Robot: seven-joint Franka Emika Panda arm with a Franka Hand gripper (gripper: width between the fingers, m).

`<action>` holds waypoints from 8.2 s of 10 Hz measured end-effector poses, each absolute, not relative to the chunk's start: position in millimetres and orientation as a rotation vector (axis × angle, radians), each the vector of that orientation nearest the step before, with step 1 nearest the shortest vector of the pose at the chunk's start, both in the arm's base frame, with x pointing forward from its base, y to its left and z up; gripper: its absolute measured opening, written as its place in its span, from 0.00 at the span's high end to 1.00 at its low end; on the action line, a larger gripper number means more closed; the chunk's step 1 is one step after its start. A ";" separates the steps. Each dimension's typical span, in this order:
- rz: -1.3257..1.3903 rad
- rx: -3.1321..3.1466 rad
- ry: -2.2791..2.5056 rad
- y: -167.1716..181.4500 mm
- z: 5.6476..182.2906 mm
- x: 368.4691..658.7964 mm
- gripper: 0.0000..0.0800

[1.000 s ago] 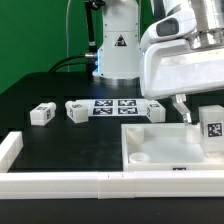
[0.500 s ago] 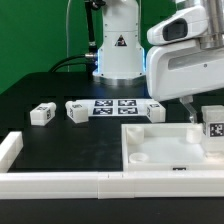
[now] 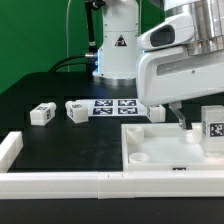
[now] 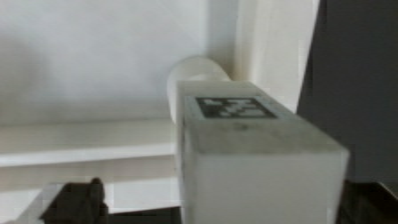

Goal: Assemble one leg

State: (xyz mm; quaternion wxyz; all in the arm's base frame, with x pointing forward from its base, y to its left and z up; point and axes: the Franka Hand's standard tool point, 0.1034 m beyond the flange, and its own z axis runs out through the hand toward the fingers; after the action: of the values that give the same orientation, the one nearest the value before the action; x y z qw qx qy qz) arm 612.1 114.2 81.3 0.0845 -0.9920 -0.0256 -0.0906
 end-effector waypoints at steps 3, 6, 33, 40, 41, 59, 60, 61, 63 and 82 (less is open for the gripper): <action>-0.270 -2.960 -0.075 113.5 81.2 612.2 0.52; -0.262 -2.955 0.017 112.9 81.0 612.3 0.64; -0.335 -3.025 -0.174 130.3 73.2 610.0 0.19; -0.344 -3.022 0.009 120.8 74.0 613.6 0.63; -0.335 -2.986 0.254 122.9 74.8 614.1 0.63; -0.256 -2.640 1.177 131.7 70.3 613.6 0.19; -0.286 -2.749 0.959 132.5 69.2 613.3 0.19; -0.311 -2.841 0.738 131.9 67.3 613.1 0.19; -0.357 -2.965 0.336 132.2 64.8 616.4 0.19; -0.335 -2.774 1.021 120.1 63.0 620.7 0.64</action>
Offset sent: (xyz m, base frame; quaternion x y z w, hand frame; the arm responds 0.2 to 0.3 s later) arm 0.0000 0.0000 0.0000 0.0000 0.0000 0.0000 1.0000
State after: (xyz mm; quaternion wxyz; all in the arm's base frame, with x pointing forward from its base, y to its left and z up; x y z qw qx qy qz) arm 620.7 120.1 63.0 0.0833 -0.9292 0.3421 -0.1124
